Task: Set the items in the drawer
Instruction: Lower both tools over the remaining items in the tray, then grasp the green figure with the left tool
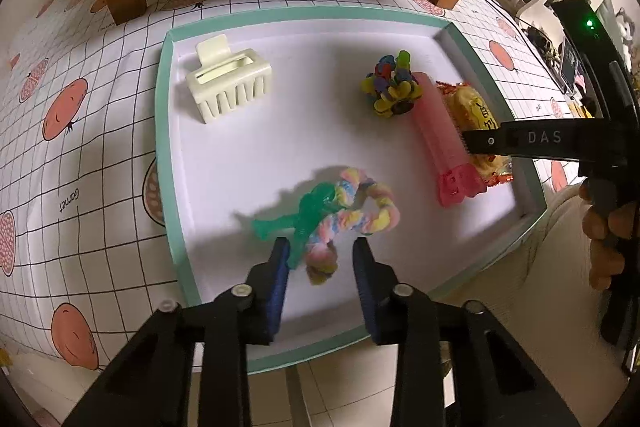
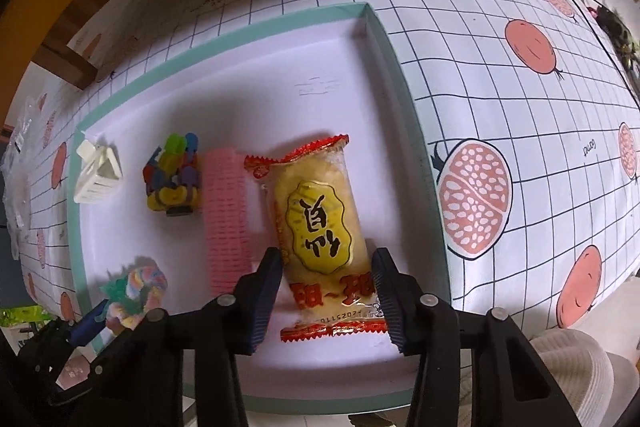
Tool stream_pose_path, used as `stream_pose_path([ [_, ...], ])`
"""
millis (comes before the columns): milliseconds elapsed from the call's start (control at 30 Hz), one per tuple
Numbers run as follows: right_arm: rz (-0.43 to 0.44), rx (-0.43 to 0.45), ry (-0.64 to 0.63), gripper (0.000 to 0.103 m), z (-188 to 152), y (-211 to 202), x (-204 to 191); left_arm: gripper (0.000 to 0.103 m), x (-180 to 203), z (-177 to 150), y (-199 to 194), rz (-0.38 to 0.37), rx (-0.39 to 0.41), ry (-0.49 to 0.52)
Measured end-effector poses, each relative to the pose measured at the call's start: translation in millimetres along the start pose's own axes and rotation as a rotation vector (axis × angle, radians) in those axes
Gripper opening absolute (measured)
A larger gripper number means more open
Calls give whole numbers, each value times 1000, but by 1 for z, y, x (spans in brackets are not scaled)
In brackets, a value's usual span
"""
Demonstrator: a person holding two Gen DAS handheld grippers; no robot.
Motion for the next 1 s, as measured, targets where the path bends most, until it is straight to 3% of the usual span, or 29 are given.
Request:
stream_pose_path([
  [267,22,9,31,42,-2,-4,11,19,-13,2,-10,-1,27,-23],
  [700,36,11,39,42,-8,-10,25,19,-18,10,-22,-8,61,-26],
  [1000,39,10,49,42,-6,-13,30,21,-11,0,-10,2,-4,19],
])
Point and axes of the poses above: each gripper's, at about its wrist camera, not at the fingertips, and y roughly the way its jaws point, x to its right, z to its top, the point moved 3 cm from there along y, roughly the way its jaws point, and after that the axes turned 10 degrees about x, right-handed, at the moved point
